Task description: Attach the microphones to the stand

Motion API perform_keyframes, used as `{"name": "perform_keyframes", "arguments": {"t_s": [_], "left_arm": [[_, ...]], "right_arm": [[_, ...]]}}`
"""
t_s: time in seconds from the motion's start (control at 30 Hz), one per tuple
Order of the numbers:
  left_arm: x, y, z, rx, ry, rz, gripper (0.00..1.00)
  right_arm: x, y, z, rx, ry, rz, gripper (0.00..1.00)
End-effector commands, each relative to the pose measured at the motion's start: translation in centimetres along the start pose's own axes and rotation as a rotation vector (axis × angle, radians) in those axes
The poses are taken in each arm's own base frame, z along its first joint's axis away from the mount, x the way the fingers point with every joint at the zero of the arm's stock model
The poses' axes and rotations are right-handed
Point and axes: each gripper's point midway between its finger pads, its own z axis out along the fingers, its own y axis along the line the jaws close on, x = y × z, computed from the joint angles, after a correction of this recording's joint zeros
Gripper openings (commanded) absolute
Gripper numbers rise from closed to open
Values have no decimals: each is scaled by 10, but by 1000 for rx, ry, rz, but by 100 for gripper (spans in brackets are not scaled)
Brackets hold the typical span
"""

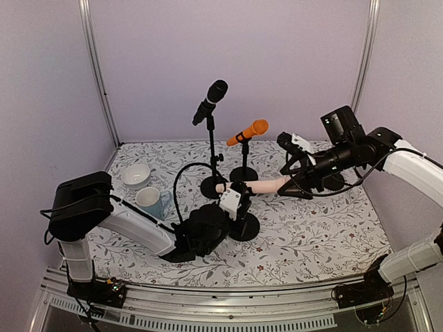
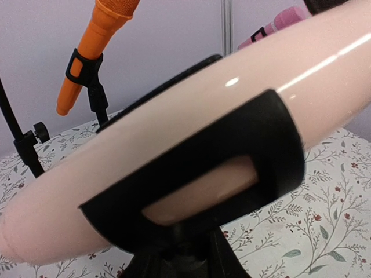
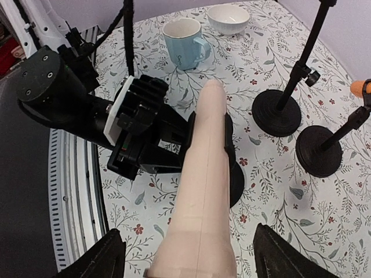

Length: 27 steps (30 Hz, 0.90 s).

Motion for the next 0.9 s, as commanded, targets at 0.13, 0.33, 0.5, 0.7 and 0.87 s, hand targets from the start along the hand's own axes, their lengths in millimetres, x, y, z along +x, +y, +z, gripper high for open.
{"name": "perform_keyframes", "arguments": {"t_s": [0.13, 0.33, 0.5, 0.7, 0.87], "left_arm": [[-32, -8, -7, 19, -89, -73, 0], [-35, -8, -7, 16, -95, -72, 0], [-33, -7, -7, 15, -94, -79, 0], [-33, -4, -8, -5, -95, -83, 0], [-40, 0, -7, -54, -111, -68, 37]], "right_arm": [[1, 22, -27, -26, -239, -31, 89], [10, 20, -14, -43, -244, -12, 81], [1, 13, -11, -35, -263, 2, 74], [-2, 2, -7, -8, -254, 19, 35], [-4, -4, -10, 30, -237, 17, 9]]}}
